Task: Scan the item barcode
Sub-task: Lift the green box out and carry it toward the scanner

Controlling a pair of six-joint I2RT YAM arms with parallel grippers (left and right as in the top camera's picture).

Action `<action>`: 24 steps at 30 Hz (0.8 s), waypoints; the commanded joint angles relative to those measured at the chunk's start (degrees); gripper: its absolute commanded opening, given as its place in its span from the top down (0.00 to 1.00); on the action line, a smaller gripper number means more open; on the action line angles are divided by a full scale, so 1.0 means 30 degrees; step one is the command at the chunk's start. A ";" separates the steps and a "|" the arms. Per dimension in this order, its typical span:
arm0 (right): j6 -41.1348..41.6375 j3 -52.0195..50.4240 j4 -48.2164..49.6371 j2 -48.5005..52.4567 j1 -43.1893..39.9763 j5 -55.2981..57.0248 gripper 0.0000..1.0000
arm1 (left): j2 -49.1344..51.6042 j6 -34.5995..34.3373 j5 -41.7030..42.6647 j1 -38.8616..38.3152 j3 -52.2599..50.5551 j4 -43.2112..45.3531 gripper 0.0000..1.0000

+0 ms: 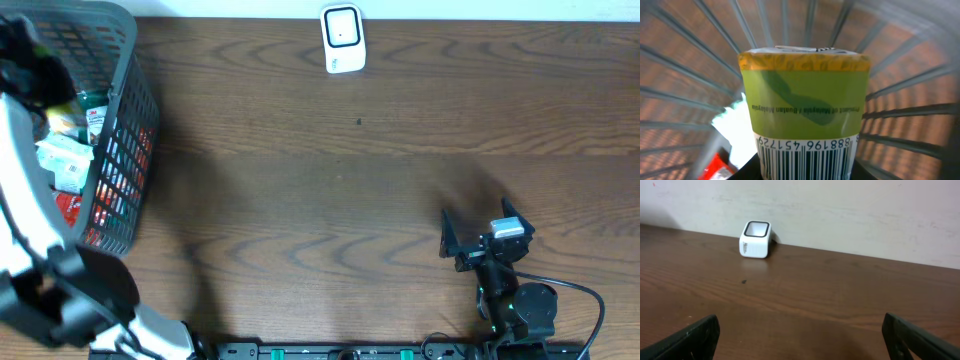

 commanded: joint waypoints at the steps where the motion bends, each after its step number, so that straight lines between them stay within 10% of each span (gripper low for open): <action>1: 0.0240 -0.0022 -0.0080 -0.0102 -0.0080 0.0109 0.01 | -0.3898 -0.1625 -0.0109 0.0015 0.0444 0.0707 0.68; 11: 0.0240 -0.0022 -0.0080 -0.0102 -0.0080 0.0109 0.01 | -0.8123 -0.4306 -0.0102 -0.3184 0.0437 -0.1501 0.68; 24: 0.0240 -0.0022 -0.0080 -0.0102 -0.0080 0.0109 0.01 | -0.5457 -0.6011 -0.0189 -1.3325 -0.3111 -0.3228 0.68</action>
